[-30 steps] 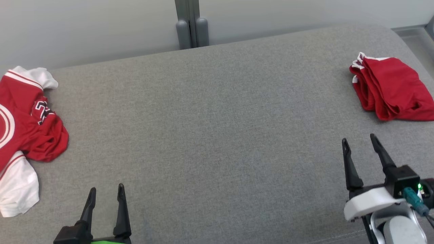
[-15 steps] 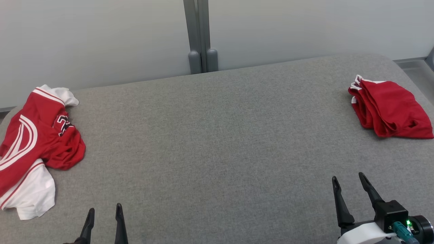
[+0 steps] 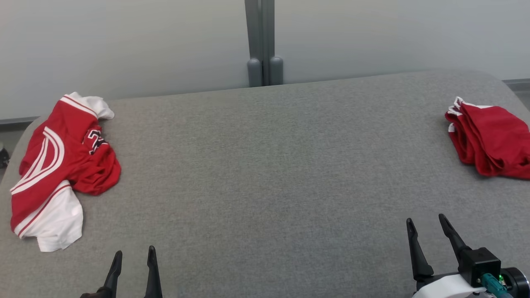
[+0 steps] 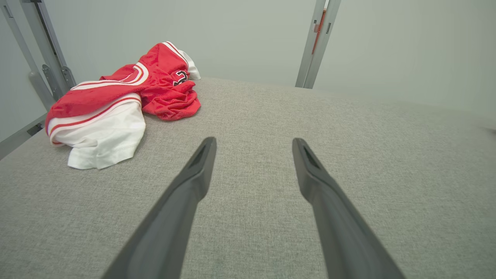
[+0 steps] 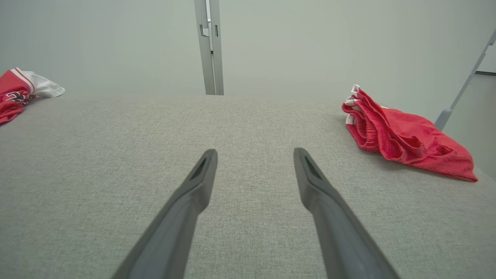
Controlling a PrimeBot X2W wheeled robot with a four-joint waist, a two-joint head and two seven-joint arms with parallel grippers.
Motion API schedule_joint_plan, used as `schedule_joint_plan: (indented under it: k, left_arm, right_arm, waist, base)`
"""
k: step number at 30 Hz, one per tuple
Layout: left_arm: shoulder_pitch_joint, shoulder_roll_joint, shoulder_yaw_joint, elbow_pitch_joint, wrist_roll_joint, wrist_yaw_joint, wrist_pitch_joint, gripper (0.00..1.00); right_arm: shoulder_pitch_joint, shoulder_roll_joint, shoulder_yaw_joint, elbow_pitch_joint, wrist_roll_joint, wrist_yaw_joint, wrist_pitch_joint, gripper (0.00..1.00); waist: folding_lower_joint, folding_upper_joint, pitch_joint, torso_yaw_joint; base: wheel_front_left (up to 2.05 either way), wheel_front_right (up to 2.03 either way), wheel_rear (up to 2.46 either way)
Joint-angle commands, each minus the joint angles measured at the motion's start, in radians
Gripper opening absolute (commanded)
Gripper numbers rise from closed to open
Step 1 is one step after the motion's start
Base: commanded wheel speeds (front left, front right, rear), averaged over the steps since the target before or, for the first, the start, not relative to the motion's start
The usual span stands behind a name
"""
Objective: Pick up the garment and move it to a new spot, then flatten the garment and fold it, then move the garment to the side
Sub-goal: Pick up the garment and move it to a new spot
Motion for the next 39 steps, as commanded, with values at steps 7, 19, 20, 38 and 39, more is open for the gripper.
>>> schedule_joint_plan:
  k: [7,19,20,38,39]
  left_arm:
    - [-0.005,0.003,-0.004,-0.002,0.007,-0.001,0.000,1.00]
    - [0.058,0.002,0.031,-0.025,-0.012,0.012,0.000,1.00]
    - [0.060,0.003,0.032,-0.029,-0.015,0.012,0.000,1.00]
    - [-0.297,0.004,0.042,0.042,-0.042,-0.080,0.000,1.00]
    - [-0.338,0.007,0.040,0.061,-0.054,-0.085,0.000,1.00]
  right_arm:
    - [0.018,0.000,0.036,0.004,0.028,-0.002,-0.003,1.00]
    - [-0.021,-0.001,0.107,0.022,0.054,-0.002,-0.003,1.00]
    - [-0.022,-0.001,0.111,0.023,0.055,-0.002,-0.003,1.00]
    - [-0.176,-0.041,0.108,-0.020,-0.042,-0.002,-0.003,1.00]
    - [-0.192,-0.051,0.112,-0.022,-0.045,-0.002,-0.003,1.00]
  waist:
    - [0.0000,0.0000,-0.009,0.217]
    - [0.0000,0.0000,-0.032,0.427]
    - [0.0000,0.0000,-0.032,0.428]
    - [0.0000,0.0000,0.329,0.254]
    - [0.0000,0.0000,0.362,0.246]
  base:
    - [0.00,0.00,0.00]
    - [0.00,0.00,0.00]
    - [0.00,0.00,0.00]
    - [0.00,0.00,0.00]
    - [0.00,0.00,0.00]
